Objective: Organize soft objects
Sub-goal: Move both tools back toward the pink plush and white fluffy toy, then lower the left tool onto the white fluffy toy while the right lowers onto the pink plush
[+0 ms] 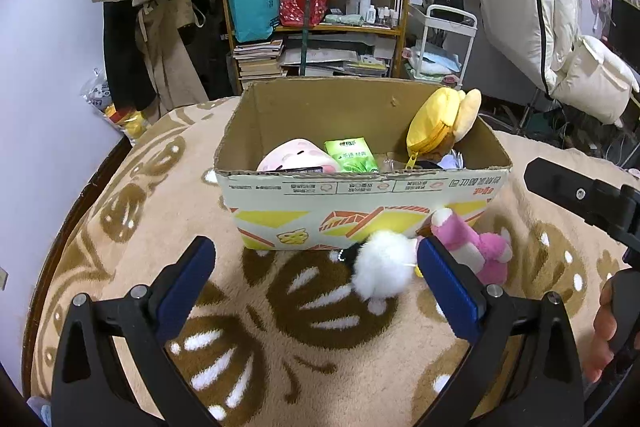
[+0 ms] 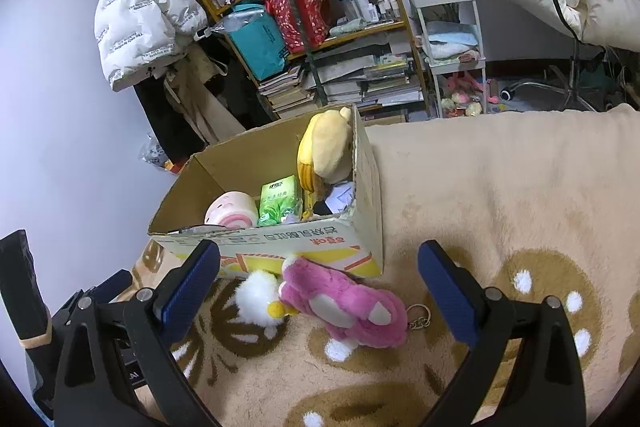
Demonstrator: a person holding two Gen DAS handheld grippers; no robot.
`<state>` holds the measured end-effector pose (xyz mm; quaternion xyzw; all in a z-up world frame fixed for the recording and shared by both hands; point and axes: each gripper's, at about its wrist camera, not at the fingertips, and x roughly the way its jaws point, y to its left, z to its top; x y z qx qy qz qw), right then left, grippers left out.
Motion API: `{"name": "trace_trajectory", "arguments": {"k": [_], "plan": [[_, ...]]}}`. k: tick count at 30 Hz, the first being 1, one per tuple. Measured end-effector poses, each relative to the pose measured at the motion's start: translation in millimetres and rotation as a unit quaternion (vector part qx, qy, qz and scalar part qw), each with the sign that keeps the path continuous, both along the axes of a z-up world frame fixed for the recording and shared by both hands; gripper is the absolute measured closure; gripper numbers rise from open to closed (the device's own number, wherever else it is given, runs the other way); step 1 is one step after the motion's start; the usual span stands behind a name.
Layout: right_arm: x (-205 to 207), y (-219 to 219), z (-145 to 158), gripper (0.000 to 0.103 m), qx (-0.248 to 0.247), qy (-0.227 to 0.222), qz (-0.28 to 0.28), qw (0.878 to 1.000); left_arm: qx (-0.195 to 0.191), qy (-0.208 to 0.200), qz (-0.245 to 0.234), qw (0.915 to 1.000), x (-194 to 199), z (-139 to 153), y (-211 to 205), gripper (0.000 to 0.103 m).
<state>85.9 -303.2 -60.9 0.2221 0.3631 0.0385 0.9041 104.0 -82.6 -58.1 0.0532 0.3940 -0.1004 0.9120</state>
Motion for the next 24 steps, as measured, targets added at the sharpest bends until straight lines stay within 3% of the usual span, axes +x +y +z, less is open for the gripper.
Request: {"name": "trace_trajectory", "arguments": {"k": [24], "plan": [[33.8,7.6,-49.7,0.0,0.03,0.103,0.027,0.994,0.032,0.028,-0.065,0.997,15.8,-40.8,-40.4,0.003]]}}
